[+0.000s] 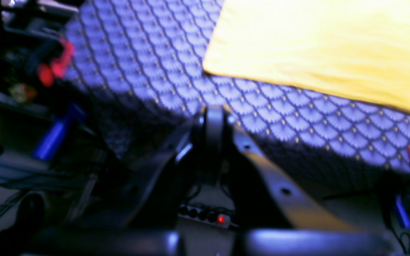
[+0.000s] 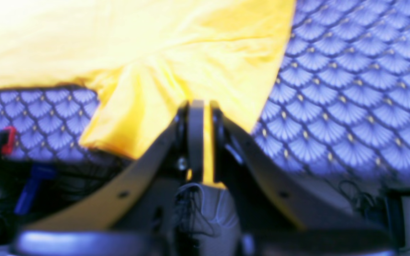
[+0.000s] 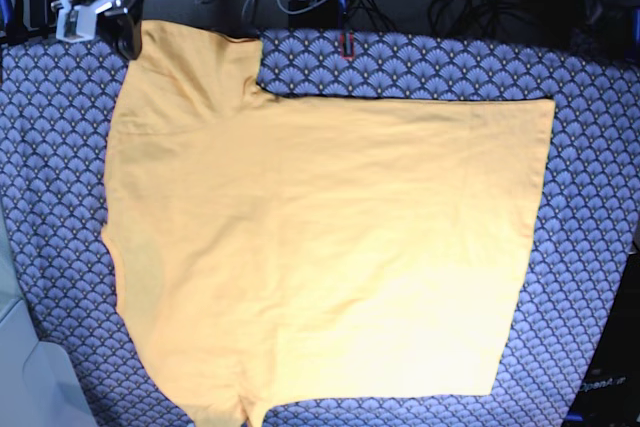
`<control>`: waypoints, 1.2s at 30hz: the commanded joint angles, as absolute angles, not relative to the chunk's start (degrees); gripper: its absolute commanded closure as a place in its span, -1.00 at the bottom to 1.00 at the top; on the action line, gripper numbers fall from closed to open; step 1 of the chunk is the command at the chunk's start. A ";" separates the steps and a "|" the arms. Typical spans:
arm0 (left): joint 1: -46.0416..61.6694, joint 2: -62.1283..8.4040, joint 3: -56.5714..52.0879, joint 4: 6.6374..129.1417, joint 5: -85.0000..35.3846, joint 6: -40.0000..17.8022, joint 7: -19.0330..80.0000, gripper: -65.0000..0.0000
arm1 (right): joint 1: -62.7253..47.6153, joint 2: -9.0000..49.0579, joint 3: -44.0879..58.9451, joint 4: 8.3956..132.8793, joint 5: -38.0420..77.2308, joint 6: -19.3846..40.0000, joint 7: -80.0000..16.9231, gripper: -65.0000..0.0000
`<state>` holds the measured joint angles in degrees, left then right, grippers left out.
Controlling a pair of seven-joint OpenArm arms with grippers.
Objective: Fold the T-shirt properly
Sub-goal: 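Move the right gripper to the shirt's shoulder corner and grasp it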
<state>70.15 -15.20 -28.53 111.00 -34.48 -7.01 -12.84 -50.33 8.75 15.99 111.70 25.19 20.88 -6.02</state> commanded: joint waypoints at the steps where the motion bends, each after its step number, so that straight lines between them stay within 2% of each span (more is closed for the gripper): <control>1: 70.37 -13.76 -30.20 112.48 -34.33 -7.25 -11.91 1.00 | -49.98 9.01 18.59 112.66 28.97 24.13 -7.25 0.73; 4: 67.74 -10.77 -34.77 113.71 -34.24 -7.60 -5.93 1.00 | -46.20 8.92 23.78 112.66 37.49 32.84 -17.27 0.51; 7: 64.57 -9.71 -38.73 113.98 -34.24 -7.60 -0.04 1.00 | -43.21 9.01 27.21 112.66 43.74 40.00 -26.59 0.45; 14: 57.45 -8.66 -46.37 113.98 -34.24 -7.69 13.14 1.00 | -34.77 8.22 32.13 108.62 50.51 40.00 -47.69 0.44; 18: 54.20 -9.10 -48.75 114.07 -34.24 -7.69 18.77 1.00 | -28.79 8.57 34.95 100.26 50.68 40.00 -54.20 0.44; 21: 52.09 -9.19 -50.15 114.07 -34.24 -9.01 22.55 1.00 | -25.01 11.65 35.30 94.02 50.59 40.00 -57.71 0.44; 23: 50.51 -9.01 -51.65 114.07 -34.24 -12.26 24.13 0.84 | -23.25 13.14 35.12 91.30 50.59 40.00 -59.56 0.44; 26: 47.87 -8.40 -54.90 114.07 -34.24 -16.66 26.95 0.45 | -21.32 13.93 35.38 88.31 50.59 40.00 -61.41 0.44; 28: 45.93 -6.73 -56.92 114.07 -34.24 -18.77 28.79 0.27 | -20.53 14.55 35.12 86.46 50.59 40.00 -61.67 0.44; 32: 42.59 -4.97 -61.67 114.07 -33.98 -22.64 31.96 0.24 | -20.44 13.23 33.63 85.93 50.59 40.00 -61.76 0.44; 36: 39.16 -4.70 -62.99 114.07 -29.58 -23.60 35.91 0.24 | -20.35 12.53 30.37 85.93 50.59 40.00 -61.76 0.44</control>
